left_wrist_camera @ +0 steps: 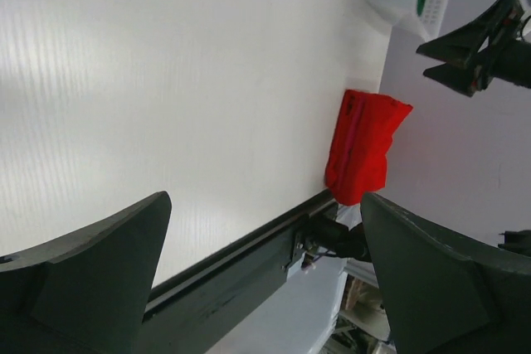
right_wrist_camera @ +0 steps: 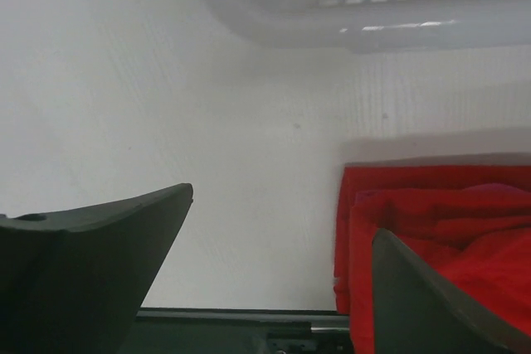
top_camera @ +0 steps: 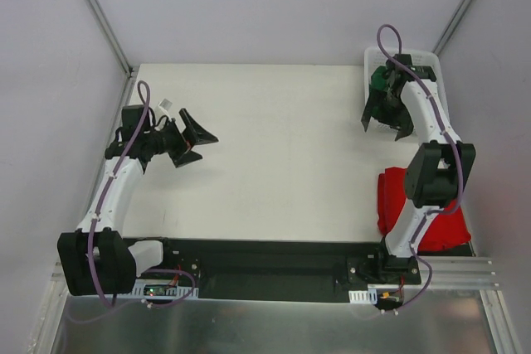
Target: Fold and stack the t-shirts
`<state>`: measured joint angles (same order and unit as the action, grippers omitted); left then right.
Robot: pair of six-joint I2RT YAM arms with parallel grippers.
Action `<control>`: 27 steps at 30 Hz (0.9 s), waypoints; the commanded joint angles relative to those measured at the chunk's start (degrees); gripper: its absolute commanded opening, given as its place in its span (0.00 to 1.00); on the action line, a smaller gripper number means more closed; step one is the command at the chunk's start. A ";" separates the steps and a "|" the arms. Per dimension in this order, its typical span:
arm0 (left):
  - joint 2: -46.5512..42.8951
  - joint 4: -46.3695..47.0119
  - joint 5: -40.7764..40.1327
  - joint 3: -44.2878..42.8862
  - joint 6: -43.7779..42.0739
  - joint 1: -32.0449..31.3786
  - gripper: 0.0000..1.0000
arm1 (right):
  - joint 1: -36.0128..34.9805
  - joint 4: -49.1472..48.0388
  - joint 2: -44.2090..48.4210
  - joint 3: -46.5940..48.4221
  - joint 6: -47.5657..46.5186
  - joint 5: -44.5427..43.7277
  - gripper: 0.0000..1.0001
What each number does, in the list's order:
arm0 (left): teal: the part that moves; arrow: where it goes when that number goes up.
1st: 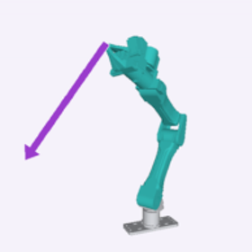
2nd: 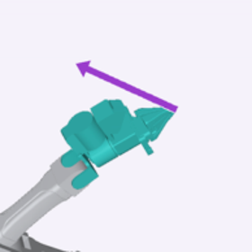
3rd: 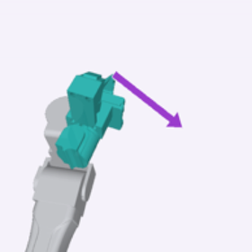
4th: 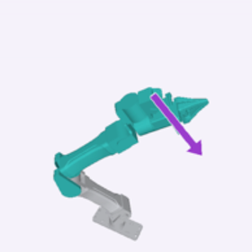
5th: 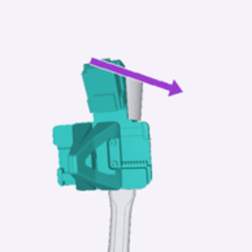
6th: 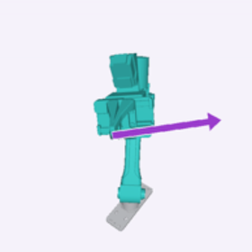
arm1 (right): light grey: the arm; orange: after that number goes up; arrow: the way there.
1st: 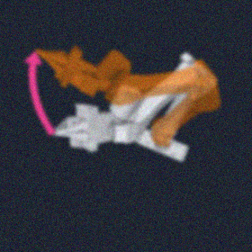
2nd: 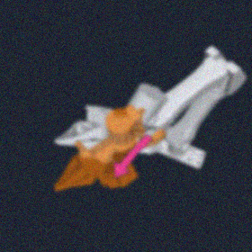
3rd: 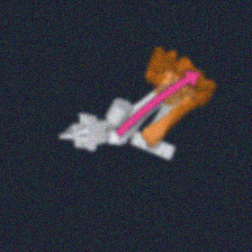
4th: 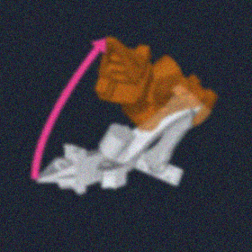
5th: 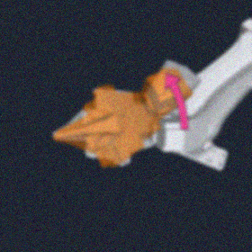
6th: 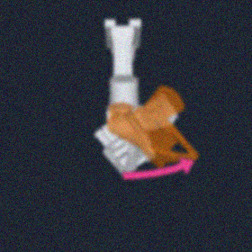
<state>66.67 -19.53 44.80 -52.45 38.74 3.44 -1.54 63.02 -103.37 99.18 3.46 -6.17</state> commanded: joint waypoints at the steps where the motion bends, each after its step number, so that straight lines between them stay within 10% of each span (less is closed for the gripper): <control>1: -3.74 -6.31 -0.85 4.62 -1.92 0.07 0.99 | 1.45 6.39 -5.42 9.61 -0.22 -9.64 0.96; 16: -6.82 -6.22 -1.82 8.94 -1.74 0.16 0.99 | 16.39 -3.43 1.33 -4.25 52.91 11.71 0.96; 27: -8.49 -6.31 -2.34 10.17 -1.56 0.07 0.99 | 18.42 -8.53 -6.57 3.83 67.27 16.72 0.96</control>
<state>59.75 -25.76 42.94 -43.00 38.06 3.44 16.58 55.59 -108.22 99.20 62.22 8.47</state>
